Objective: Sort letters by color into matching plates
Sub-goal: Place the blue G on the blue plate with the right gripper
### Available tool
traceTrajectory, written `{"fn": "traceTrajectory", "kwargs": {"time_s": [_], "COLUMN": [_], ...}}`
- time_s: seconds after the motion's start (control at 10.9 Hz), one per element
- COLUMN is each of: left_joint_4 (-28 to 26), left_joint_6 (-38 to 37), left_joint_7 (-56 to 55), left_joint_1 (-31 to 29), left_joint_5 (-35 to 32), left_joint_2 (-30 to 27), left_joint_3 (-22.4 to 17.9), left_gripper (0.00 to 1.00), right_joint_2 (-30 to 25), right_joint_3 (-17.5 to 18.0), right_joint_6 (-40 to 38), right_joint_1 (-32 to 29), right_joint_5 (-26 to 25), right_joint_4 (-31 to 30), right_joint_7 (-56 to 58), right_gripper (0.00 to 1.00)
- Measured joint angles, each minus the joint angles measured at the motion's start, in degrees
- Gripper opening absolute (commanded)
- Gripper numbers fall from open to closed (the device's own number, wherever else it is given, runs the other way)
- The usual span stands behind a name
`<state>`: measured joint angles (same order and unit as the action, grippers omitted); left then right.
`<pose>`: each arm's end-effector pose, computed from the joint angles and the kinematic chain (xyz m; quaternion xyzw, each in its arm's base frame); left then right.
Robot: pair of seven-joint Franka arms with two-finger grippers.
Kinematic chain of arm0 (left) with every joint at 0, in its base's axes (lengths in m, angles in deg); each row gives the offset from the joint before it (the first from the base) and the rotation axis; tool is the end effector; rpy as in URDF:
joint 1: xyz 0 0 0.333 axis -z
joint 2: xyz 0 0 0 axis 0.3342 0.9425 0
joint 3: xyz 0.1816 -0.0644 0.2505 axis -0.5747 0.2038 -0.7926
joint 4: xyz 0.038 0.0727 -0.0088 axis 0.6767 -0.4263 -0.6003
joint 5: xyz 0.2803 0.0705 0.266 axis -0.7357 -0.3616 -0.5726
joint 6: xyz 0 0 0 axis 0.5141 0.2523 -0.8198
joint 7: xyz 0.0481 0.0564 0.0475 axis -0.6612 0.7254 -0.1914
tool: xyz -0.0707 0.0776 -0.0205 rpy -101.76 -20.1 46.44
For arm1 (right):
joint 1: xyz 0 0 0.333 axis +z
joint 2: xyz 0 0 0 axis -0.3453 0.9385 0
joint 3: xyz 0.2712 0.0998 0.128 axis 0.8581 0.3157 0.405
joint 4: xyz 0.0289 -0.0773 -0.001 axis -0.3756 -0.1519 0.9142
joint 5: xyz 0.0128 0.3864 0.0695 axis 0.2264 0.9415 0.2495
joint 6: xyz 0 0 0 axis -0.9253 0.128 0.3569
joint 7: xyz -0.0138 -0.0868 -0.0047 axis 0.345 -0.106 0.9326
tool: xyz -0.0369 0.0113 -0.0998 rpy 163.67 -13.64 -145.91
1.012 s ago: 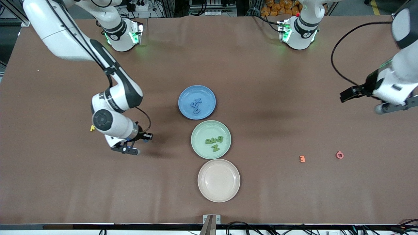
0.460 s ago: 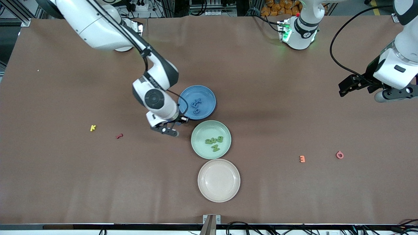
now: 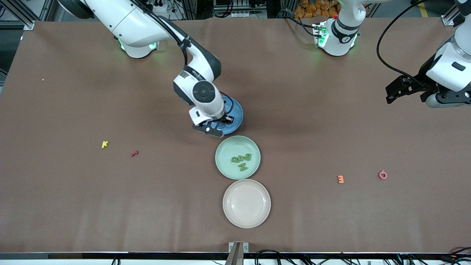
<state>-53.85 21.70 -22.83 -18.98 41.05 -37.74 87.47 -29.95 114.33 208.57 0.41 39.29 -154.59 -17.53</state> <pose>0.5525 -0.0756 0.6261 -0.9996 -0.0157 -0.0193 0.0136 0.4786 0.4500 0.2312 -0.9847 0.1608 0.0653 0.0171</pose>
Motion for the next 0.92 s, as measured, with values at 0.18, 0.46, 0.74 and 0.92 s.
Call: {"fn": "traceTrajectory", "kwargs": {"time_s": [0.18, 0.46, 0.74, 0.92], "left_joint_4": [0.61, 1.53, 1.55, 1.57], "left_joint_6": [-0.16, -0.16, 0.03, 0.45], "left_joint_7": [0.00, 0.00, 0.00, 0.00], "left_joint_1": [-0.15, -0.55, -0.46, -0.48], "left_joint_5": [1.30, 2.06, 2.06, 2.06], "left_joint_2": [0.04, 0.05, 0.08, 0.12], "left_joint_3": [-0.26, -0.48, -0.37, -0.39], "left_gripper": [1.00, 1.00, 1.00, 1.00], "right_joint_2": [0.01, 0.01, -0.03, -1.10], "right_joint_3": [-0.03, -0.23, -0.62, -0.86], "right_joint_6": [-0.77, -2.28, -3.16, -3.68], "right_joint_1": [1.48, 1.54, 1.38, 0.72], "right_joint_5": [0.00, -0.11, -0.14, -0.18], "right_joint_4": [-0.51, -0.65, -0.54, -0.18], "right_joint_7": [-0.86, -0.36, -0.05, 0.19], "right_gripper": [0.05, 0.89, 0.94, 0.96]}}
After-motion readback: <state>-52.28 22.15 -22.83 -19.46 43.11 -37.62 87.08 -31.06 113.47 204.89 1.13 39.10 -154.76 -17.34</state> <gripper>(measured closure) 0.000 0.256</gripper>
